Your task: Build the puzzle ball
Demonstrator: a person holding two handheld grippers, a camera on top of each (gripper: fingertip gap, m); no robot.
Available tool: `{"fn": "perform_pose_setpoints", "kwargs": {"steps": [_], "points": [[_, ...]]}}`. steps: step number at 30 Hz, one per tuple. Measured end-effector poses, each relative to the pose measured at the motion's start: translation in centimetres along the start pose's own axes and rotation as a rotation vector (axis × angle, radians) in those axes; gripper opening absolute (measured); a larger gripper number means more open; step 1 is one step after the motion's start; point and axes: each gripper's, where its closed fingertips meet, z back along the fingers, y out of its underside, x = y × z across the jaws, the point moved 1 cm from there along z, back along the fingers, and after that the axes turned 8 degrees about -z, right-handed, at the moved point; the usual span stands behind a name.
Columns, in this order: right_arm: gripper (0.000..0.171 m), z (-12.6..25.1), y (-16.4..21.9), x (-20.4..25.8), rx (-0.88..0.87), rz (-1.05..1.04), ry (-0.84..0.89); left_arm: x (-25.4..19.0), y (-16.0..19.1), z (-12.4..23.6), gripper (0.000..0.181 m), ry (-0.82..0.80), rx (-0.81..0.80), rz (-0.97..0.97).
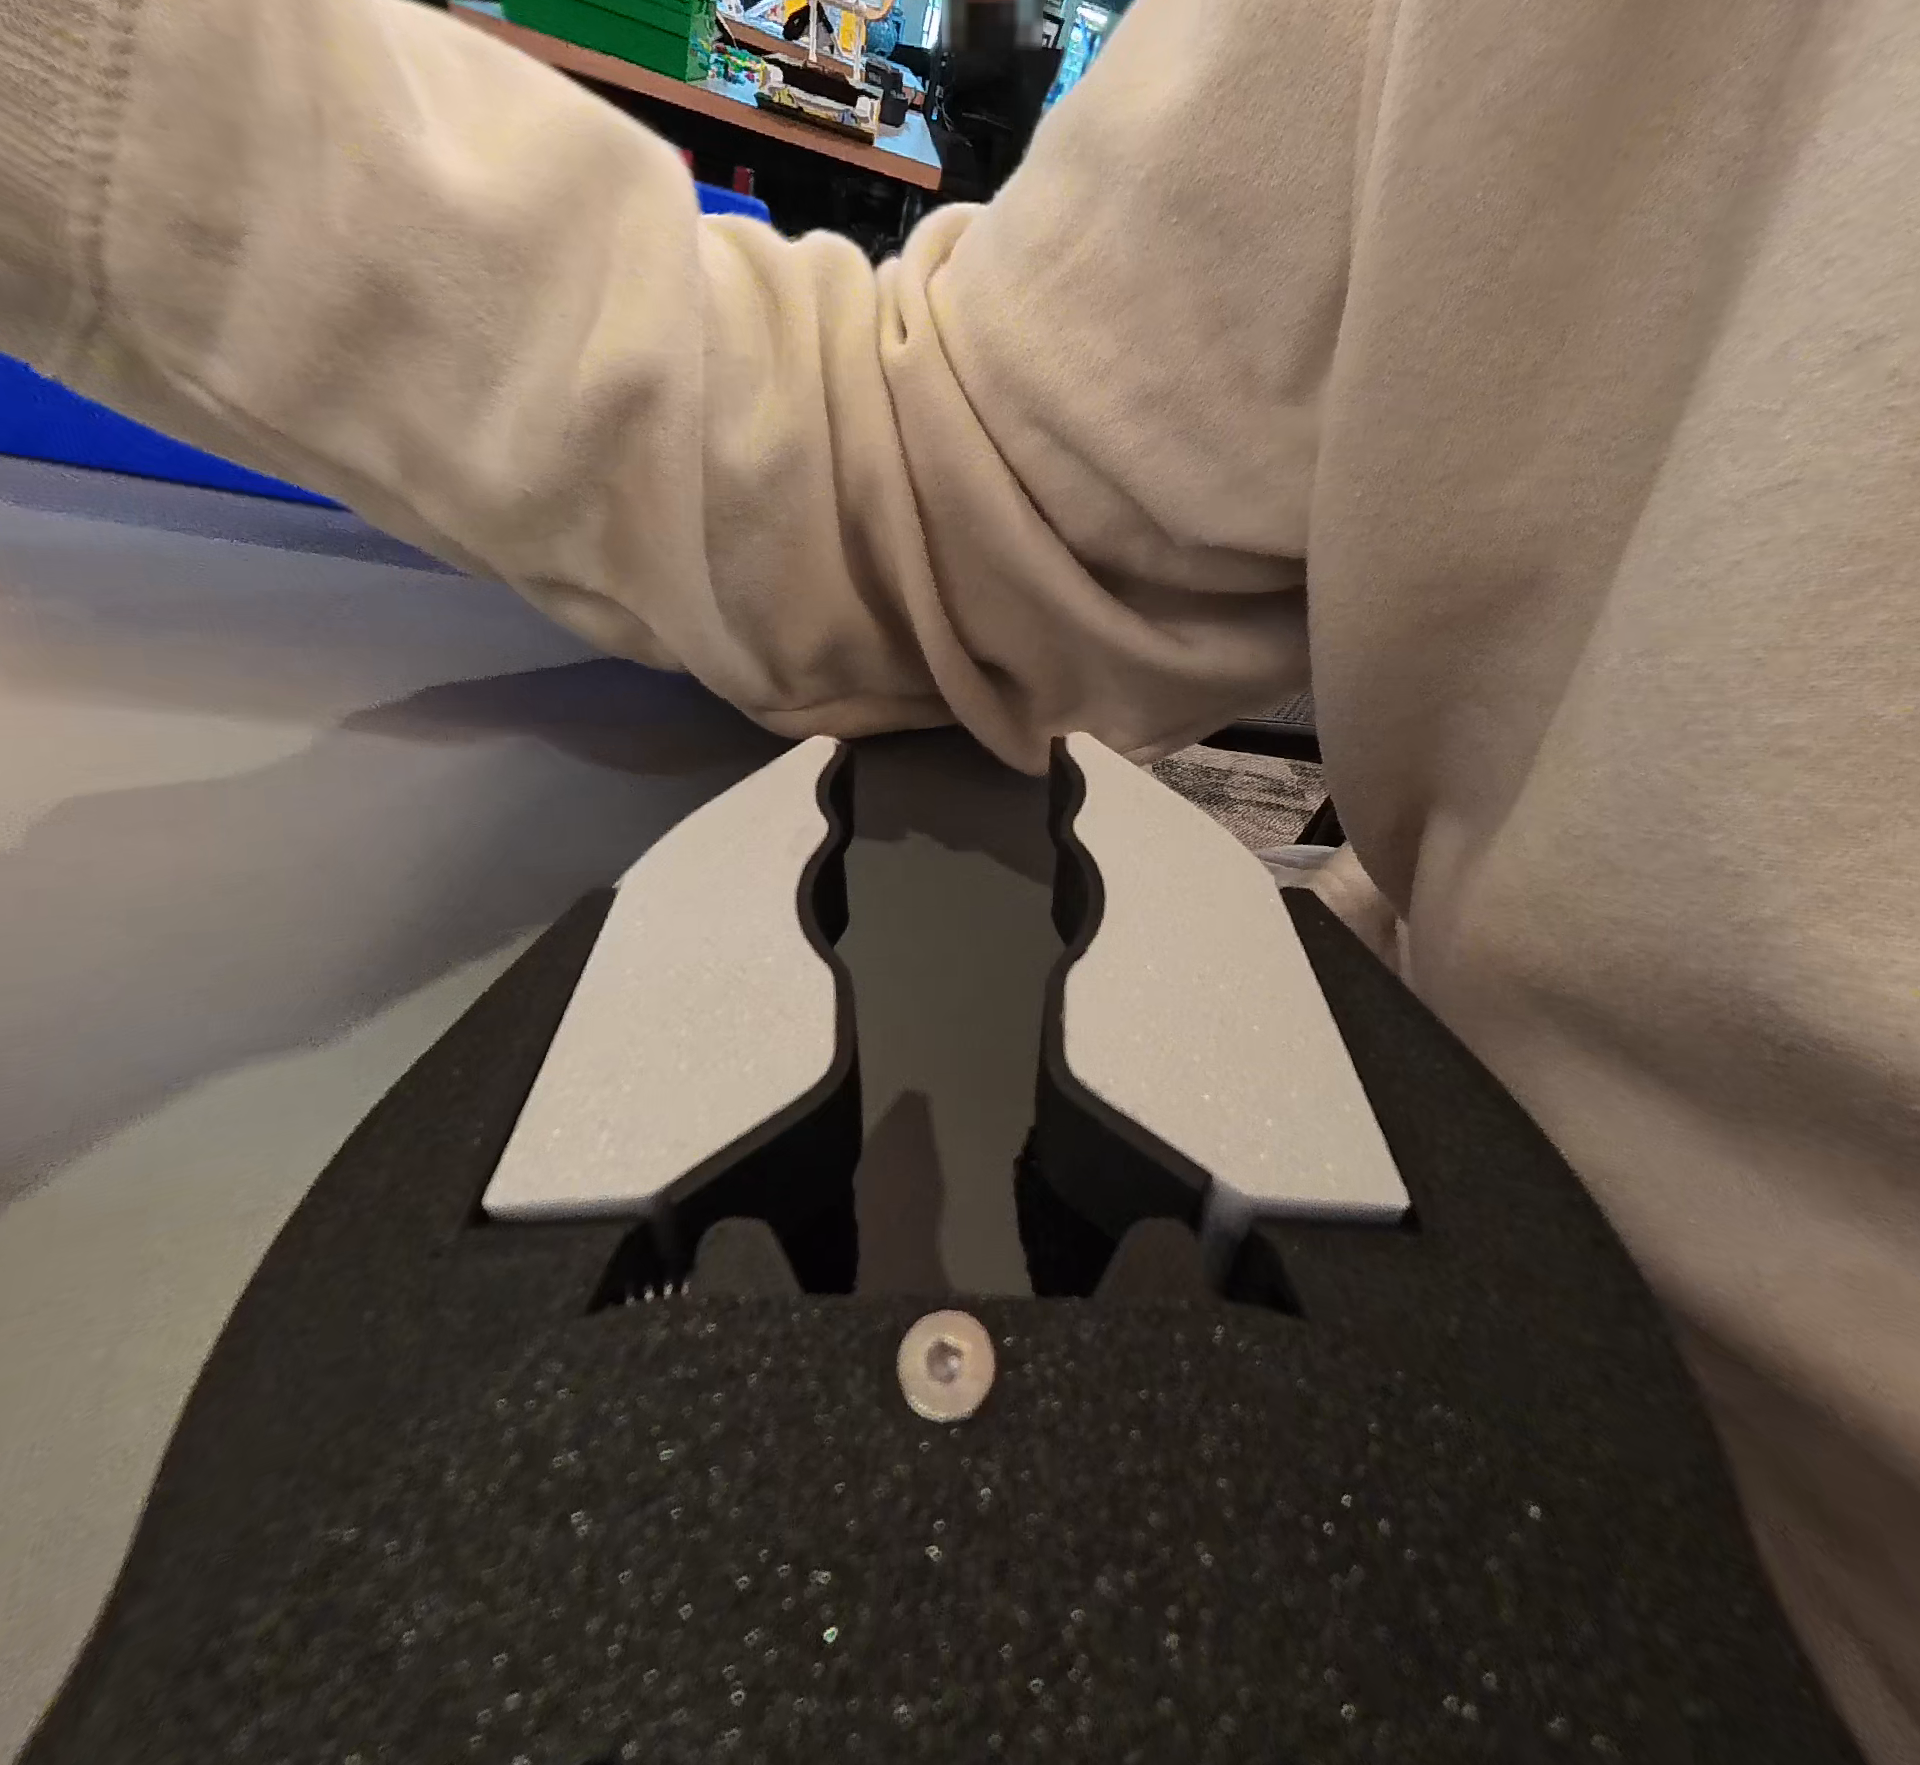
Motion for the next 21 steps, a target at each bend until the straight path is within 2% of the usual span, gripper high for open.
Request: {"fn": "perform_pose_setpoints", "kwargs": {"steps": [1,5,8,15,21], "points": [[0.017,0.5,0.4,-0.4,0.016,-0.045,0.012,0.0,0.0,0.0,0.035,0.0,-0.001,0.001],[0.021,2.1,1.1,-0.2,0.045,-0.236,-0.012,-0.1,0.0,0.0,0.035,-0.001,-0.002,-0.004],[0.017,2.1,1.8,0.2,0.075,-0.287,0.025,-0.2,-0.1,0.0,0.035,0.0,-0.003,-0.005],[0.017,-0.5,0.8,0.8,0.059,-0.289,0.006,-0.3,-0.1,0.0,0.035,0.0,-0.003,-0.006],[0.017,-1.9,0.7,0.9,0.164,-0.174,-0.002,-0.4,-0.1,0.0,0.034,0.003,-0.001,-0.006]]}}
